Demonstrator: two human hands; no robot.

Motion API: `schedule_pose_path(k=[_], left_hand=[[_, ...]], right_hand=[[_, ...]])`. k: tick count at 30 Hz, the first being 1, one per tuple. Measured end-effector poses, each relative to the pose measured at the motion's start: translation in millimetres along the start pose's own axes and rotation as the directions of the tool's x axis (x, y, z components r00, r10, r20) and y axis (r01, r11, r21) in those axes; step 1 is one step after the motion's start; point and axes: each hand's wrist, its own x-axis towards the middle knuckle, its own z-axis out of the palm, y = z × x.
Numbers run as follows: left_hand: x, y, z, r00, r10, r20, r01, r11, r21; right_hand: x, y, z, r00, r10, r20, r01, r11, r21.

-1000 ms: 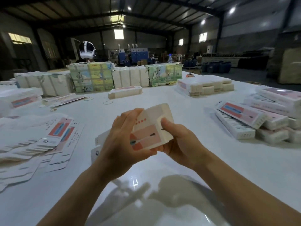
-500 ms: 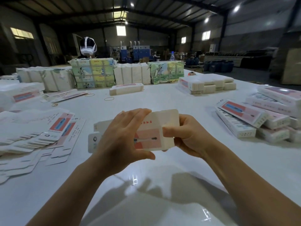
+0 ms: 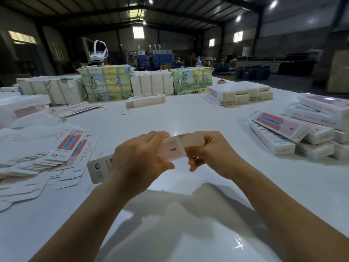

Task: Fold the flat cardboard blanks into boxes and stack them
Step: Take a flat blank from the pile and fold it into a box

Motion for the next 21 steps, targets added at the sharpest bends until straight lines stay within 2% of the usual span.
schedule_pose_path(k=[3,4,6,8,11,13,15,18,21], left_hand=[[2,-6,-1,0.998,-0.054,0.021,0.055,0.998,-0.034],[3,-8,-1,0.997,-0.069,0.034,0.070,0.997,-0.043],[5,-10,1,0.994,-0.085,0.063,0.089,0.995,-0.049],[6,-13,5,0.976,-0.162,0.144,0.174,0.982,-0.068],[0,-27,8,0.896,-0.332,0.295,0.351,0.936,-0.011],[-6,-36,10,0.863,-0.386,0.327,0.418,0.908,-0.032],[-9,-40,13,0.885,-0.387,0.258,0.409,0.912,-0.036],[-7,-39,17,0.948,-0.315,0.041,0.313,0.949,0.036],[-8,-37,15,0.954,-0.294,-0.061,0.295,0.955,0.008]], right_hand=[[1,3,-2,0.985,0.081,0.151,-0.110,0.974,0.197],[1,5,1,0.984,0.082,0.156,-0.116,0.967,0.225],[1,11,9,0.997,0.047,0.058,-0.056,0.982,0.178],[1,15,14,0.999,0.003,-0.043,0.004,0.988,0.156],[3,17,11,0.991,-0.005,-0.132,0.032,0.979,0.203],[4,17,8,0.988,0.013,-0.154,0.022,0.974,0.227],[5,18,9,0.989,0.027,-0.148,0.011,0.969,0.247],[4,17,9,0.990,0.050,-0.132,-0.007,0.951,0.309],[3,17,7,0.994,0.057,-0.093,-0.026,0.953,0.303]])
